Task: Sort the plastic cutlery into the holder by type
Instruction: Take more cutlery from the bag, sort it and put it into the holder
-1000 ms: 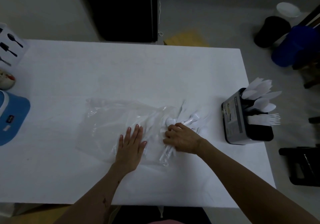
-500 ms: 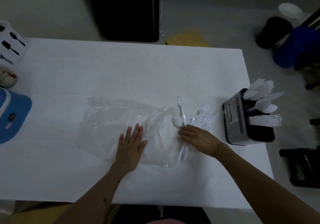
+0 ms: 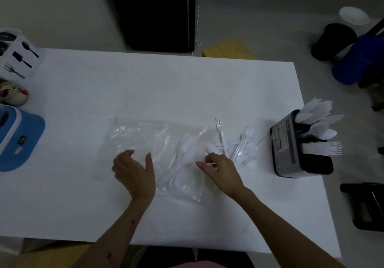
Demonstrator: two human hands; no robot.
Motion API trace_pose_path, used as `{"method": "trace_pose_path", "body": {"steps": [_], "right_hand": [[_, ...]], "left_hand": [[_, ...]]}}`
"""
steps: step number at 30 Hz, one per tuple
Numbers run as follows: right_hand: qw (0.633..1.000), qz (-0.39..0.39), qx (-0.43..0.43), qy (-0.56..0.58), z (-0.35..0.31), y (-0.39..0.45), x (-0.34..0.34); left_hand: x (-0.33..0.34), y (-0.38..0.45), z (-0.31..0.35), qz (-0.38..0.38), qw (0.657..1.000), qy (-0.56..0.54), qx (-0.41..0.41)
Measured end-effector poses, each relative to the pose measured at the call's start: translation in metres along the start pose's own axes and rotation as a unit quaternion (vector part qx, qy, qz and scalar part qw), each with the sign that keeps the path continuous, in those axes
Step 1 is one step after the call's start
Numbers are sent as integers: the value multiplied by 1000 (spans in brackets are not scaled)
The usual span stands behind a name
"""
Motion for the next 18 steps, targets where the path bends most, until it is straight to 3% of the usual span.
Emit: {"method": "trace_pose_path", "body": {"steps": [4,7,9,12,18], "right_hand": [[993,-22,94,72,-1,13,11],[979,-44,125,152,6,14,12],[974,-47,133,176,8,13,12],[969,-35,149,193,10,12,11],[950,7,189,249,16,9,7]], "left_hand": [[-3,-29,-2,12,969,-79,-233],[-6,-28,-2,9,883,-146,-445],[-6,-26,-2,-56,843,-189,-501],[-1,-22,-6,-86,808,-283,-510],[-23,-28,37,-80,838,-445,-306]]}}
Point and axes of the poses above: each hand's wrist, its own y-axis towards the middle knuckle, its own x-axis out of the palm, z = x × y, the point moved 2 cm from there along y, towards the middle knuckle, and after that the axes turned 10 degrees about -y, right-handed, at the moved point
